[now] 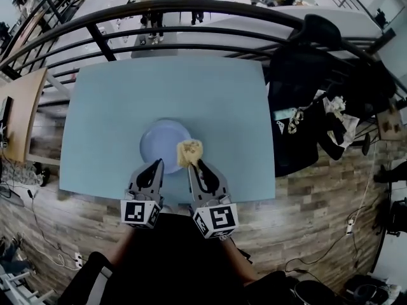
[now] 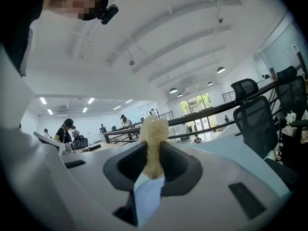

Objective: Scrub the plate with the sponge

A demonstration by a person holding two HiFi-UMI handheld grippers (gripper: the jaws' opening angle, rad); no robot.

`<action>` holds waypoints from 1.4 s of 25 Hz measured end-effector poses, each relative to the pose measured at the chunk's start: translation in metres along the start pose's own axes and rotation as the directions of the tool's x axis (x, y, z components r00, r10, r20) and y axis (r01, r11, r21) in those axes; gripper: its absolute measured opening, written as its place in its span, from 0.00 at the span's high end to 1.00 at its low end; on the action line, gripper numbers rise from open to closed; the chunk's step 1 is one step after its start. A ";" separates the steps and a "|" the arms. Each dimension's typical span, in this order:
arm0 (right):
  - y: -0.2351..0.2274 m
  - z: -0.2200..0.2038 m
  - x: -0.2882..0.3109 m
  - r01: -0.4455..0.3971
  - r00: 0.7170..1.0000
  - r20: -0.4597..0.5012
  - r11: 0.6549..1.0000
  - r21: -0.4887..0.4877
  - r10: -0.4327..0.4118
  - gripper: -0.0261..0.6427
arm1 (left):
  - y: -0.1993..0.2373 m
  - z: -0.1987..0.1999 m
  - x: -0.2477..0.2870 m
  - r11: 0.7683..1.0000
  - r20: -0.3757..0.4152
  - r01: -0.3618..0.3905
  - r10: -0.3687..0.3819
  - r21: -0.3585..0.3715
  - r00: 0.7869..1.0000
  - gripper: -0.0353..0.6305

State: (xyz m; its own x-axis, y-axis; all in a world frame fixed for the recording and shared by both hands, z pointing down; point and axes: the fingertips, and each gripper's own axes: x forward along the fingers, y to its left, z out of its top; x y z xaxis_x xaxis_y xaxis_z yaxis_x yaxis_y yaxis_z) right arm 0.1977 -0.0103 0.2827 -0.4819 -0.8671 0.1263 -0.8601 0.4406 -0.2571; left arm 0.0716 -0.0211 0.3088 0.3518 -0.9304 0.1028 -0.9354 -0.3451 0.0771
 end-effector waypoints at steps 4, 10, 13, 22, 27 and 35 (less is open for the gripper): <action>-0.005 0.005 -0.019 -0.038 0.999 0.015 0.999 -0.015 0.038 0.85 | -0.020 0.004 -0.008 0.999 0.025 -0.035 0.035 0.009 0.999 0.95; -0.011 0.003 -0.038 -0.077 0.997 0.002 0.997 -0.016 0.077 0.85 | -0.041 0.000 -0.024 0.997 0.040 -0.080 0.079 0.014 0.996 0.95; -0.010 0.001 -0.045 -0.095 0.995 -0.010 0.995 -0.026 0.094 0.85 | -0.052 -0.003 -0.032 0.996 0.047 -0.086 0.086 0.005 0.995 0.95; -0.001 0.002 -0.063 -0.157 0.988 -0.010 0.986 -0.046 0.157 0.85 | -0.077 -0.006 -0.051 0.995 0.065 -0.094 0.092 0.017 0.994 0.95; -0.003 -0.006 -0.070 -0.179 0.983 -0.035 0.983 -0.049 0.178 0.85 | -0.081 -0.013 -0.056 0.993 0.057 -0.122 0.122 -0.009 0.991 0.94; -0.011 -0.010 -0.083 -0.166 0.986 -0.037 0.984 -0.060 0.164 0.85 | -0.093 -0.017 -0.057 0.995 0.060 -0.102 0.103 -0.009 0.993 0.95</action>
State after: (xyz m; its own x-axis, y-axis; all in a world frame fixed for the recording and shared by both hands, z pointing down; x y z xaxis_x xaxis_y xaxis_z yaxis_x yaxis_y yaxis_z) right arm 0.2454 0.0589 0.2843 -0.6225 -0.7737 0.1178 -0.7765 0.5918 -0.2164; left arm 0.1395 0.0662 0.3130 0.2511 -0.9666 0.0506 -0.9661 -0.2470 0.0752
